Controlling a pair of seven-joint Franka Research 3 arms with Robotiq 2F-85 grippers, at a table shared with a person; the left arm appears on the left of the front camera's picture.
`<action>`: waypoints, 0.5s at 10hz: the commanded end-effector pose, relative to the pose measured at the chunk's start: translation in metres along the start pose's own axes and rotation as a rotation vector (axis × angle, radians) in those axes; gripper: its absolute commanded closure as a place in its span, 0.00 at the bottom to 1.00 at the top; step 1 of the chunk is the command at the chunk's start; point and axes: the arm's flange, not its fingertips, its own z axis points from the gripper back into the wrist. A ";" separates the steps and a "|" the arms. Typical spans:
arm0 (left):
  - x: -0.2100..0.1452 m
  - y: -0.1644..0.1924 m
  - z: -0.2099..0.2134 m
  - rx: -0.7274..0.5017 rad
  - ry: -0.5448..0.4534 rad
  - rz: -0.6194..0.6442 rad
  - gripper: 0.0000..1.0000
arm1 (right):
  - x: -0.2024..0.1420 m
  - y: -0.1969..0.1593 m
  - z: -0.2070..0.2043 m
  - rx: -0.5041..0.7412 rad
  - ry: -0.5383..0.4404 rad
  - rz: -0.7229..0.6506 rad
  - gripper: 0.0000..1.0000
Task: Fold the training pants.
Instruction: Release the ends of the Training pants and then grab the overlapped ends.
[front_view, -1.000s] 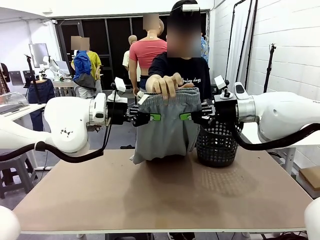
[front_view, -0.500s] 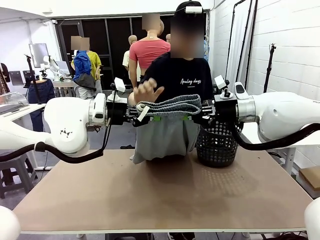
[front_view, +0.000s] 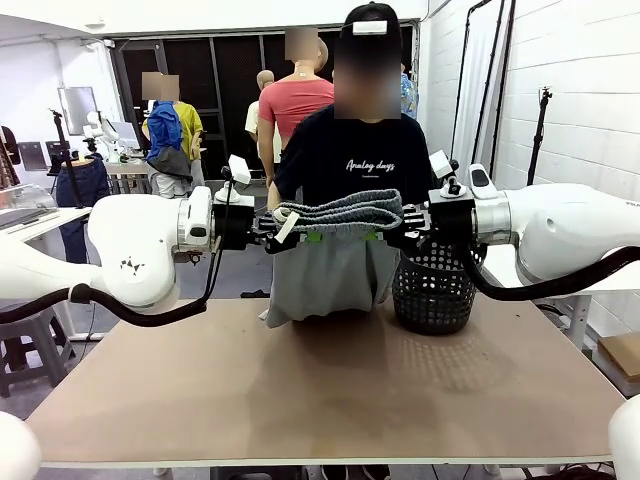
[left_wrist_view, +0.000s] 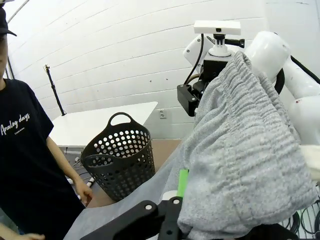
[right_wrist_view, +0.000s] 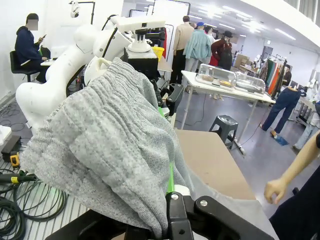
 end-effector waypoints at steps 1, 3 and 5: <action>0.002 0.000 -0.001 -0.001 -0.003 -0.001 1.00 | 0.002 0.003 0.000 0.007 -0.008 0.001 1.00; 0.002 0.000 -0.001 -0.001 -0.003 -0.001 1.00 | 0.002 0.003 0.000 0.007 -0.008 0.001 1.00; 0.002 0.000 -0.001 -0.001 -0.003 -0.001 1.00 | 0.002 0.003 0.000 0.007 -0.008 0.001 1.00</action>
